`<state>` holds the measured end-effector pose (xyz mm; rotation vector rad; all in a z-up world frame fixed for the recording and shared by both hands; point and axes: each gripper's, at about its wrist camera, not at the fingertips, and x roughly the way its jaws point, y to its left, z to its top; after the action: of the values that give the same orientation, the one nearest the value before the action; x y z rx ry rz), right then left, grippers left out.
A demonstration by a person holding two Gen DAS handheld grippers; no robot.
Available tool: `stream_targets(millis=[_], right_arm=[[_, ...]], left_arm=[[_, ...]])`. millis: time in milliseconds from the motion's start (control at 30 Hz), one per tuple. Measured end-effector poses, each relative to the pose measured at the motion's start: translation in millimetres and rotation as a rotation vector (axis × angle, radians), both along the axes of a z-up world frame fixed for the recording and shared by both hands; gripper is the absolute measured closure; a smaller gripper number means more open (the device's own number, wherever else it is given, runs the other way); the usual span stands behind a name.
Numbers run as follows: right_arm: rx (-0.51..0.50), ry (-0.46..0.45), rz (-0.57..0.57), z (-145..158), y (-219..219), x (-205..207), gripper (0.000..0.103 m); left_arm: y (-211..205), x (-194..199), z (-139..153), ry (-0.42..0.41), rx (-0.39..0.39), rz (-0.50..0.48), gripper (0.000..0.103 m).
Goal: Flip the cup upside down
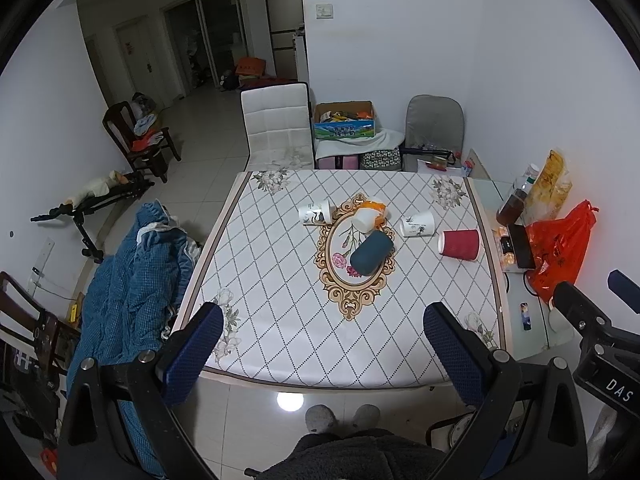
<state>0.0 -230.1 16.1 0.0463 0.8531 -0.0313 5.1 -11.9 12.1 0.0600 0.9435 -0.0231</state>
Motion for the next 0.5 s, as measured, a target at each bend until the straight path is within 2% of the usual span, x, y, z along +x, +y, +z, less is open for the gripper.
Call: stream_targets(millis=[500], right_arm=[[0.002,0.003,0.006,1.6,0.2,6.1,0.0]], left_arm=[[0.7,-0.3,0.7,-0.004,-0.002,0.0,0.0]])
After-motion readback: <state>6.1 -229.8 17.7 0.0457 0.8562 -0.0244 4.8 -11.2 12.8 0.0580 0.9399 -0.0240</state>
